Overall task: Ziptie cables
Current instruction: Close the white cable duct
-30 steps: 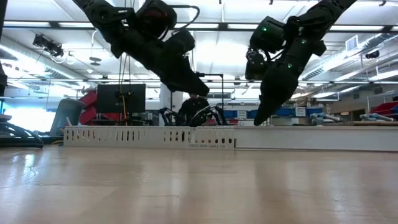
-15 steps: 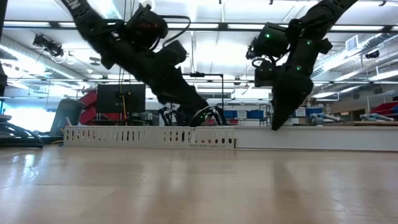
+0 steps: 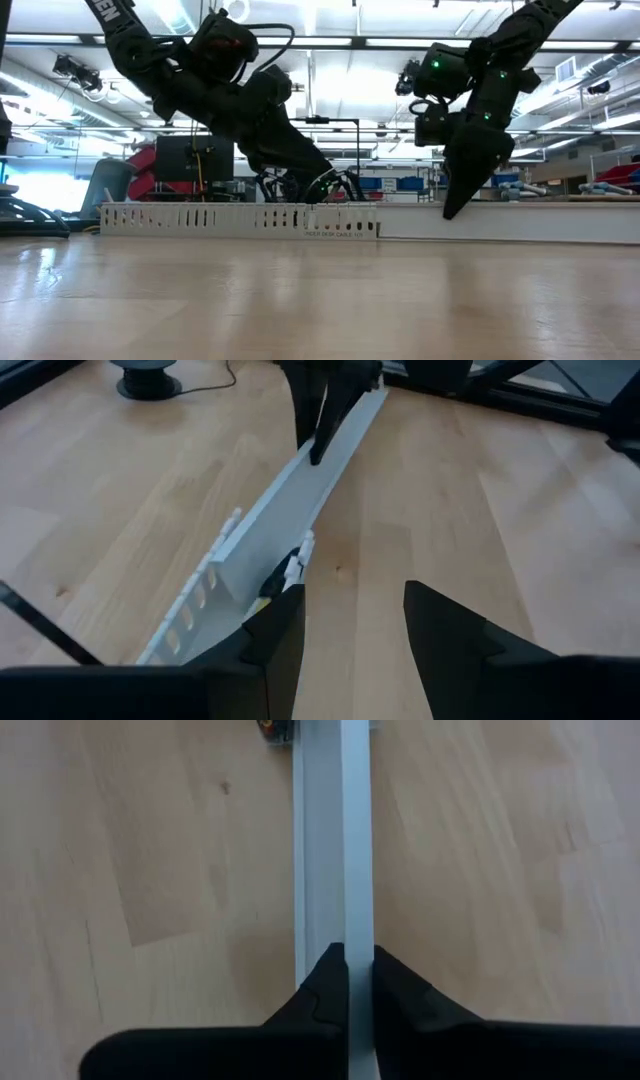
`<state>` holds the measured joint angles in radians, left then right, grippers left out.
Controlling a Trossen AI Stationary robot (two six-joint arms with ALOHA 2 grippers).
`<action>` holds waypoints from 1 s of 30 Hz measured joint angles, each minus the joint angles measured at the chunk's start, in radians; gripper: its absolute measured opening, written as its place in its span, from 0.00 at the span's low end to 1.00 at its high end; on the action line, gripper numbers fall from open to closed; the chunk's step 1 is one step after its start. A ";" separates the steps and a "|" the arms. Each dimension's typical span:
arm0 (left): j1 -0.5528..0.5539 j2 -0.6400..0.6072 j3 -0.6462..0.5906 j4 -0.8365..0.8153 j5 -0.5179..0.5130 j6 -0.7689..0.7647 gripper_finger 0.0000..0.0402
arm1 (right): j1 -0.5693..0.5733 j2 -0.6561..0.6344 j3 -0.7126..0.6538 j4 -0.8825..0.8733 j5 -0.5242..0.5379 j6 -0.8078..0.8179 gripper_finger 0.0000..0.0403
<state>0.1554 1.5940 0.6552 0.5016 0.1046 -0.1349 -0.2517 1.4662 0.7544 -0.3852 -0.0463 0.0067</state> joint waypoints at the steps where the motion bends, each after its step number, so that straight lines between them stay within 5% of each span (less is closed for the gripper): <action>1: 0.000 0.000 0.000 0.003 0.001 0.000 0.37 | 0.005 -0.002 0.000 0.001 0.010 0.000 0.02; 12: 0.000 0.000 0.000 -0.019 0.034 -0.001 0.37 | 0.057 -0.051 0.057 -0.007 0.065 0.032 0.01; 19: -0.007 -0.003 -0.001 -0.077 0.072 -0.057 0.37 | 0.083 -0.138 0.066 -0.036 0.211 0.080 0.01; 30: -0.161 -0.194 -0.096 -0.082 -0.241 -0.106 0.37 | 0.094 -0.077 0.066 -0.031 0.246 0.134 0.02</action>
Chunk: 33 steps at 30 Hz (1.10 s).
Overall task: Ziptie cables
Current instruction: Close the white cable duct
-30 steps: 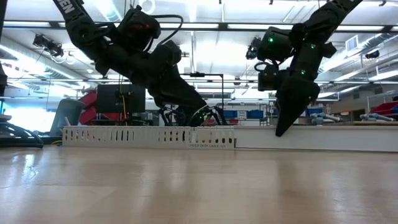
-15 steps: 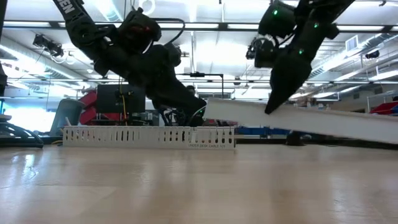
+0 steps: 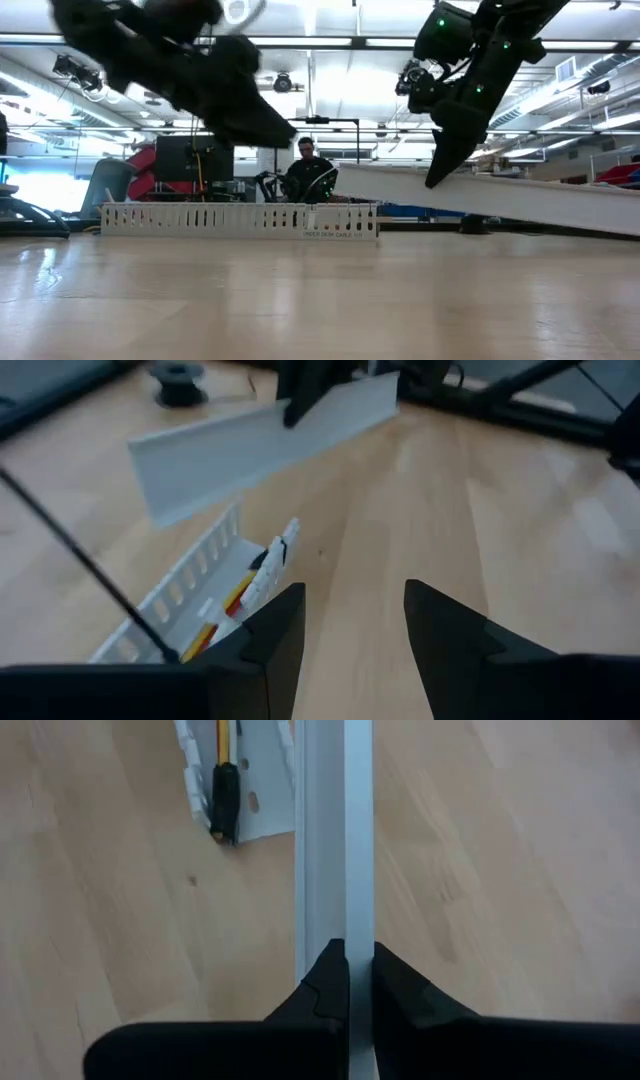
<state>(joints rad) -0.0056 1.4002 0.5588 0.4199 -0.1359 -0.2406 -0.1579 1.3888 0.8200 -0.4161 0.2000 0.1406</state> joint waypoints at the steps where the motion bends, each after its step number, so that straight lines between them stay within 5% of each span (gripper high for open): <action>1: -0.019 -0.030 -0.024 0.012 -0.035 -0.008 0.37 | 0.007 0.000 0.000 0.003 0.013 -0.001 0.01; 6: -0.085 -0.143 -0.184 0.070 -0.131 -0.094 0.37 | 0.021 -0.008 0.000 0.013 0.074 -0.009 0.01; 14: -0.142 -0.138 -0.327 0.102 -0.167 -0.340 0.37 | -0.025 0.067 0.000 0.052 0.072 -0.026 0.01; 19: -0.133 -0.133 -0.364 -0.005 -0.244 -0.419 0.37 | -0.024 0.136 0.000 0.050 -0.022 0.017 0.01; 26: -0.102 -0.132 -0.368 -0.051 -0.402 -0.415 0.37 | 0.101 0.148 0.000 0.047 -0.058 0.129 0.01; 33: -0.032 -0.132 -0.368 -0.043 -0.437 -0.349 0.37 | 0.234 0.104 0.000 0.039 0.009 0.268 0.01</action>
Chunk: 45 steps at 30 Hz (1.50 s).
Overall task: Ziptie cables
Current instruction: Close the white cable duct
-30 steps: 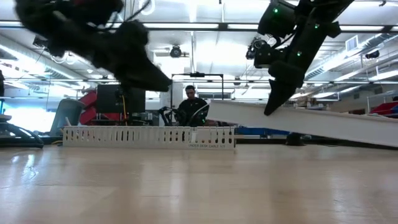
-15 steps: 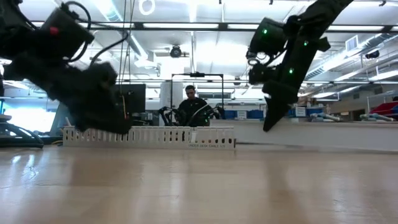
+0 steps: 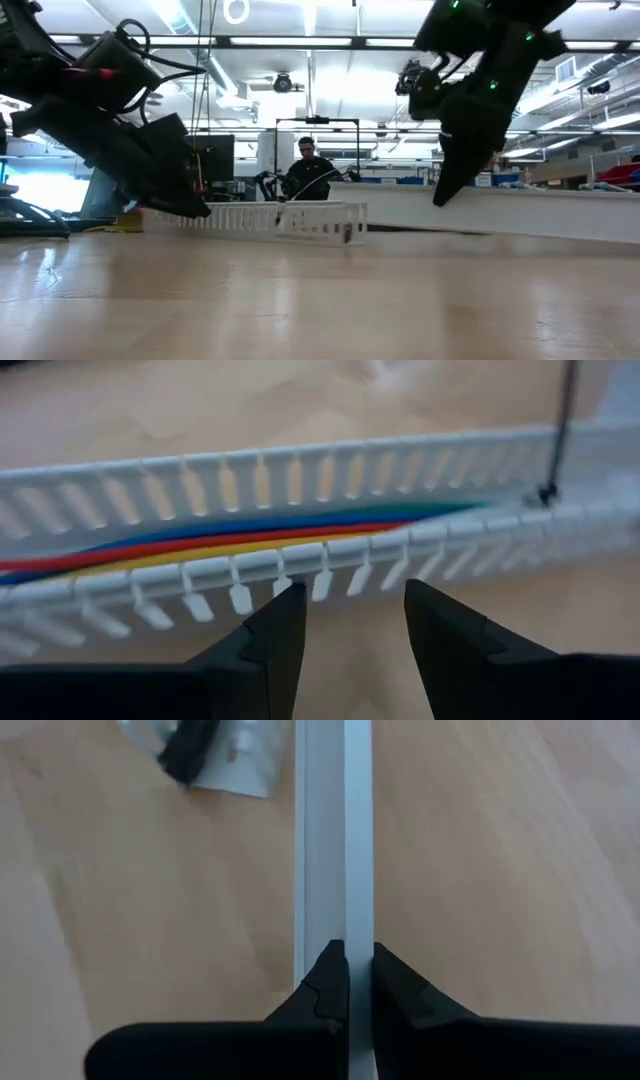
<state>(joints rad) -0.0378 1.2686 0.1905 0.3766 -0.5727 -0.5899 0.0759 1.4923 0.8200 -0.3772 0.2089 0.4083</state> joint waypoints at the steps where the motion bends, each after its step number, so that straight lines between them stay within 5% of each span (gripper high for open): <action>1: 0.008 0.000 0.000 0.007 -0.002 0.012 0.37 | 0.018 -0.004 0.000 -0.003 0.026 0.020 0.01; 8: 0.018 0.000 0.000 0.112 0.018 0.064 0.37 | 0.135 -0.020 0.000 -0.164 0.319 0.271 0.01; 18: 0.017 0.000 0.001 0.307 0.137 0.128 0.37 | 0.211 -0.002 0.000 -0.319 0.420 0.458 0.01; 25: 0.017 0.000 0.002 0.301 0.159 0.140 0.37 | 0.196 0.080 0.001 -0.336 0.355 0.474 0.03; 32: 0.017 0.000 0.002 0.299 0.165 0.144 0.37 | 0.200 0.137 0.002 0.002 0.261 0.272 0.20; 45: 0.016 0.000 0.002 0.274 0.183 0.163 0.37 | 0.199 0.131 -0.001 0.102 0.151 0.271 0.41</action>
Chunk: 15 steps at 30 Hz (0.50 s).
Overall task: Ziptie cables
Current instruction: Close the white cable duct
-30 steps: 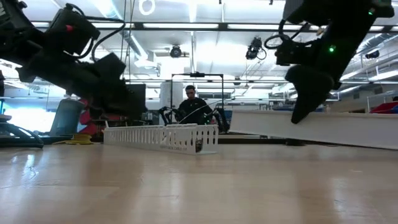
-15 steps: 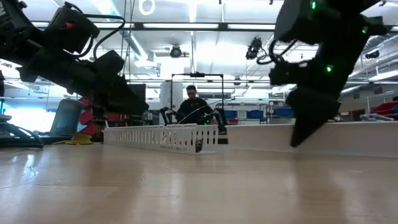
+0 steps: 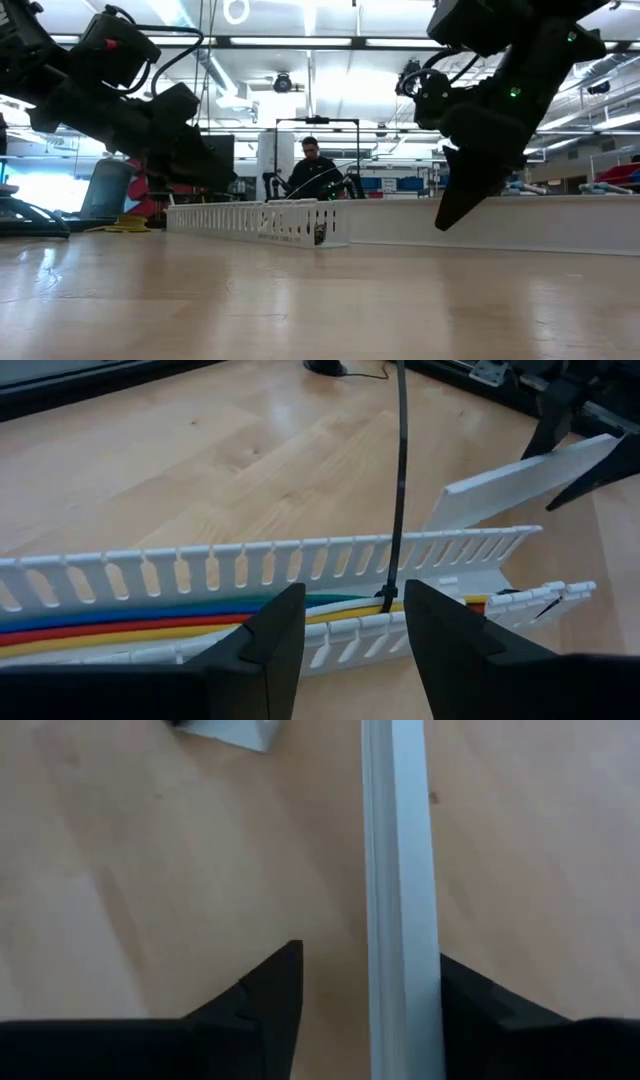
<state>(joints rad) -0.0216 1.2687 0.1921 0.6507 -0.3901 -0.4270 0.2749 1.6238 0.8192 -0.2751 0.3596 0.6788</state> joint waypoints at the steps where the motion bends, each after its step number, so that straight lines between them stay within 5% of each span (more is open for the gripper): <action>1: 0.000 0.000 0.000 0.001 0.000 0.001 0.37 | 0.000 -0.001 0.000 0.004 -0.012 0.001 0.42; 15: 0.000 0.000 0.000 -0.018 0.003 -0.007 0.37 | 0.014 -0.138 0.002 -0.061 -0.041 0.000 0.39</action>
<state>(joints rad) -0.0216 1.2690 0.1921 0.6331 -0.3866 -0.4343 0.2886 1.4856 0.8207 -0.3364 0.3191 0.6785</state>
